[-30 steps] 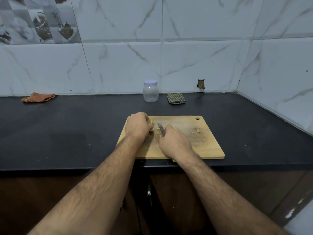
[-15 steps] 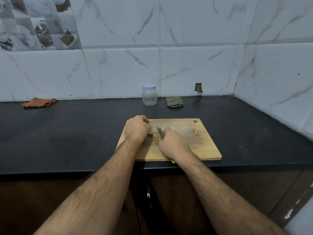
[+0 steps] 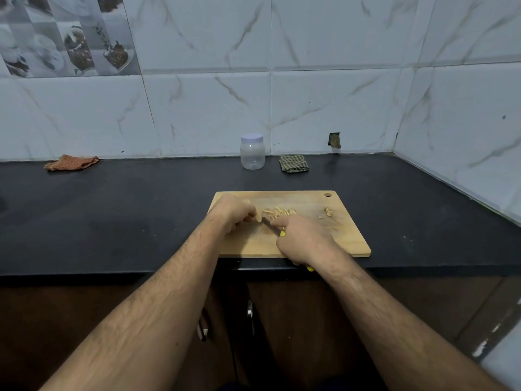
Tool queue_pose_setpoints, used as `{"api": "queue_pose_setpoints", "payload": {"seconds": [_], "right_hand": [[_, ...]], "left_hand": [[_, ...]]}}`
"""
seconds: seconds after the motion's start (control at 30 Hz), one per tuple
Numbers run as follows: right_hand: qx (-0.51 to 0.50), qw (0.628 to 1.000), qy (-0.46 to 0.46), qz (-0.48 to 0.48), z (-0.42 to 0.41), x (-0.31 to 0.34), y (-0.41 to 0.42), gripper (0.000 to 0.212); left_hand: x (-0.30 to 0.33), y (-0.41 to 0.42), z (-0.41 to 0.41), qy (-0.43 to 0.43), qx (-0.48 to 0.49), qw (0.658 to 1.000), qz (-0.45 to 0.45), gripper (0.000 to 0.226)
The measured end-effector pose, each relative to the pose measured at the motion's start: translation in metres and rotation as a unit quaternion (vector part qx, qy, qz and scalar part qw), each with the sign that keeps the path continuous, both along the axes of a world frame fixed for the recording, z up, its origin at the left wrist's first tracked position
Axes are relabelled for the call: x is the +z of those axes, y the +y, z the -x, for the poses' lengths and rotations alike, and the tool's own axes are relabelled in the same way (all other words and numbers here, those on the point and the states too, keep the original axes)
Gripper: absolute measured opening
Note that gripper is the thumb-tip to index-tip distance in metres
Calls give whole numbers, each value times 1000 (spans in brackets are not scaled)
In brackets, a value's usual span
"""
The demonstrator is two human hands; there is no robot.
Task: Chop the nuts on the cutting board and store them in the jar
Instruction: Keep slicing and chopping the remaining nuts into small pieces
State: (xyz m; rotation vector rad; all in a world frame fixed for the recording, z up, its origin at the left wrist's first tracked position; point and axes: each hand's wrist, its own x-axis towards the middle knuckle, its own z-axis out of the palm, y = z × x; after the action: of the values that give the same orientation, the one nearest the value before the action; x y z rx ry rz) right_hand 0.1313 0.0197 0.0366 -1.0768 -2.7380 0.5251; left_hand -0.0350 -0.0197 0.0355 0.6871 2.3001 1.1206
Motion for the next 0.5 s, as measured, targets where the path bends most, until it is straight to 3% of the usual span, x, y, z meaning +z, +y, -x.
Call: {"api": "queue_pose_setpoints", "payload": {"seconds": [0.23, 0.4, 0.5], "right_hand": [[-30, 999, -19, -41, -10, 7, 2, 58], [-7, 1000, -17, -8, -6, 6, -5, 64], [-13, 1000, -20, 2, -2, 4, -8, 63]], "left_hand": [[-7, 4, -2, -55, -15, 997, 51, 25], [-7, 4, -2, 49, -32, 994, 94, 29], [-9, 1, -2, 57, -54, 994, 73, 23]]}}
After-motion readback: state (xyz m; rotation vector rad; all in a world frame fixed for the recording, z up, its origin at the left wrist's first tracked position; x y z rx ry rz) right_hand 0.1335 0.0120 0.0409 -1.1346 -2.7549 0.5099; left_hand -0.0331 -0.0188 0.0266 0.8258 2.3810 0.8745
